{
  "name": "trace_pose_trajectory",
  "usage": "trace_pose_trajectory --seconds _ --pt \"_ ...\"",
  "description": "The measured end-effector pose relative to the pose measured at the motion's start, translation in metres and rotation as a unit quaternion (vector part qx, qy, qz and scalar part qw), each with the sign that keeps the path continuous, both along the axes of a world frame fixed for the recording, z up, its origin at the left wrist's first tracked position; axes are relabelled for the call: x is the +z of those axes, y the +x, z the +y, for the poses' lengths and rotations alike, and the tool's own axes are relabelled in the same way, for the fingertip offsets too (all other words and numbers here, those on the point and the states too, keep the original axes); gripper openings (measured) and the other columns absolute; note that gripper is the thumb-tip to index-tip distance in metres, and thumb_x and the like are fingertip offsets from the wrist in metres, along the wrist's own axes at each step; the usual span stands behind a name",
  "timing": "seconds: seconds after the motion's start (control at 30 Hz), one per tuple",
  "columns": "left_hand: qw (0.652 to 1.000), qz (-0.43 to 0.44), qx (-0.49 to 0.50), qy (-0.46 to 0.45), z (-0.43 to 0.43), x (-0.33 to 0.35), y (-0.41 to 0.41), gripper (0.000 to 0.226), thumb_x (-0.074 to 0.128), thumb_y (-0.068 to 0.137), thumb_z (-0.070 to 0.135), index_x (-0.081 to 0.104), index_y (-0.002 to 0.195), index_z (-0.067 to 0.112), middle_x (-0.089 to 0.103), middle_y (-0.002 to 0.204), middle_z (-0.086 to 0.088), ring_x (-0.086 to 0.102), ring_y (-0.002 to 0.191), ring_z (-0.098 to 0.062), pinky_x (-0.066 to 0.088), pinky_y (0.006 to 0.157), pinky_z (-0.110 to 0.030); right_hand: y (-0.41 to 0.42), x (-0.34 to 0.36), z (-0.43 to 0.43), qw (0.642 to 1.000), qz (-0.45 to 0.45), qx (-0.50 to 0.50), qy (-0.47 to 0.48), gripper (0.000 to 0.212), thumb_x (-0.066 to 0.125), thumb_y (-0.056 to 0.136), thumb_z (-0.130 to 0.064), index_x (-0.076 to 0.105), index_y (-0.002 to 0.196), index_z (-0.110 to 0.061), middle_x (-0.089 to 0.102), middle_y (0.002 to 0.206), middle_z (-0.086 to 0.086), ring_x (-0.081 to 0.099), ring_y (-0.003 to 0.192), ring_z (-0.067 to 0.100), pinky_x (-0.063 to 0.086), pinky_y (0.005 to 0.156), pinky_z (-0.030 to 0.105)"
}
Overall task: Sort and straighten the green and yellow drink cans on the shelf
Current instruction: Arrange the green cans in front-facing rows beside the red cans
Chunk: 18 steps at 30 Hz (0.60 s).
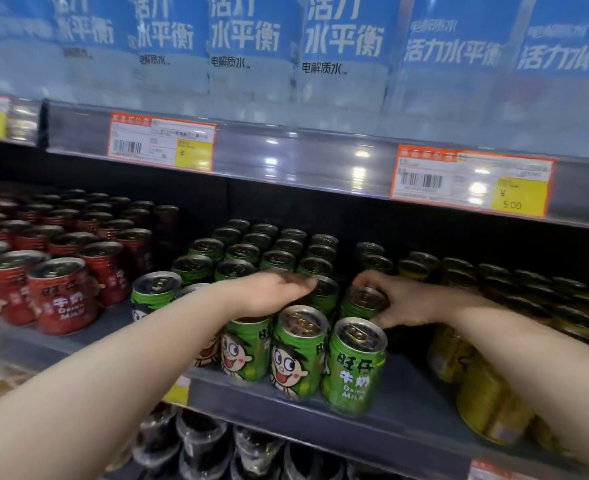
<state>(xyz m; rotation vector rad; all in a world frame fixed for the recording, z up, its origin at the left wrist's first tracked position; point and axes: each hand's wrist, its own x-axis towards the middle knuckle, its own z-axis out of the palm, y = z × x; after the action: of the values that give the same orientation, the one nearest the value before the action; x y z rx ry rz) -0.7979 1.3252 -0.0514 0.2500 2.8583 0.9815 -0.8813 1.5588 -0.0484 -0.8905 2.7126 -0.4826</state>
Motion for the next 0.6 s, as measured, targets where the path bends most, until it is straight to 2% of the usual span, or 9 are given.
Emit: trace_pose_trajectory --seconds 0.07,0.13,0.2,0.27,0.37,0.53,0.6 --pt "1.0 0.005 0.023 -0.013 0.001 0.002 0.0 0.053 0.037 0.091 0.056 0.048 0.135 0.028 0.042 0.146 0.006 0.037 0.134 -0.013 0.024 0.113 -0.026 0.0 -0.001 0.0 1.0 0.003 0.005 -0.006 0.071 0.079 0.061 -0.039 0.038 0.119 -0.039 0.054 0.124 -0.004 0.053 0.113 0.013 0.044 0.102 0.035" --pt "0.995 0.028 0.021 -0.092 0.009 0.006 0.002 0.053 0.035 0.089 0.06 0.046 0.134 0.034 0.041 0.146 0.006 0.036 0.135 -0.016 0.023 0.115 -0.032 0.001 -0.001 0.0 1.0 0.007 0.013 -0.008 0.069 0.079 0.069 -0.031 0.038 0.124 -0.032 0.055 0.124 -0.003 0.054 0.113 0.013 0.044 0.101 0.034" --pt "0.983 0.063 0.005 -0.172 0.022 0.01 0.005 0.053 0.031 0.09 0.061 0.04 0.137 0.039 0.036 0.149 0.005 0.029 0.139 -0.017 0.013 0.117 -0.038 0.0 0.002 -0.001 1.0 0.013 0.023 -0.007 0.069 0.079 0.071 -0.028 0.038 0.126 -0.026 0.054 0.125 -0.001 0.053 0.113 0.014 0.043 0.101 0.032" --pt "0.975 0.07 -0.008 -0.21 0.03 0.01 0.005 0.054 0.026 0.091 0.061 0.03 0.141 0.04 0.024 0.155 0.005 0.017 0.143 -0.017 0.005 0.118 -0.043 0.0 0.004 -0.001 0.999 0.011 0.033 -0.005 0.067 0.079 0.072 -0.028 0.039 0.125 -0.023 0.054 0.124 -0.001 0.053 0.113 0.014 0.044 0.099 0.03" --pt "0.964 0.029 -0.002 -0.263 0.03 0.002 0.002 0.061 0.019 0.089 0.066 0.013 0.145 0.042 0.004 0.158 0.01 -0.001 0.146 -0.019 -0.003 0.117 -0.048 -0.002 0.006 -0.002 0.999 0.01 0.044 0.002 0.064 0.079 0.073 -0.028 0.04 0.124 -0.024 0.055 0.123 -0.002 0.054 0.112 0.013 0.045 0.097 0.029" --pt "0.961 0.016 0.004 -0.276 0.028 -0.003 0.0 0.063 0.018 0.088 0.068 0.01 0.145 0.044 0.0 0.158 0.011 -0.004 0.146 -0.019 -0.004 0.117 -0.046 -0.003 0.002 -0.003 0.999 0.002 0.044 -0.001 0.066 0.078 0.072 -0.029 0.039 0.124 -0.027 0.053 0.125 -0.002 0.053 0.113 0.013 0.045 0.099 0.03" --pt "0.961 0.018 0.005 -0.276 0.028 -0.003 -0.001 0.063 0.018 0.087 0.069 0.01 0.145 0.044 -0.001 0.158 0.011 -0.004 0.146 -0.018 -0.003 0.117 -0.045 -0.002 0.005 0.001 0.999 -0.007 0.05 0.0 0.064 0.075 0.076 -0.033 0.039 0.129 -0.027 0.052 0.126 -0.005 0.053 0.112 0.01 0.045 0.096 0.023"
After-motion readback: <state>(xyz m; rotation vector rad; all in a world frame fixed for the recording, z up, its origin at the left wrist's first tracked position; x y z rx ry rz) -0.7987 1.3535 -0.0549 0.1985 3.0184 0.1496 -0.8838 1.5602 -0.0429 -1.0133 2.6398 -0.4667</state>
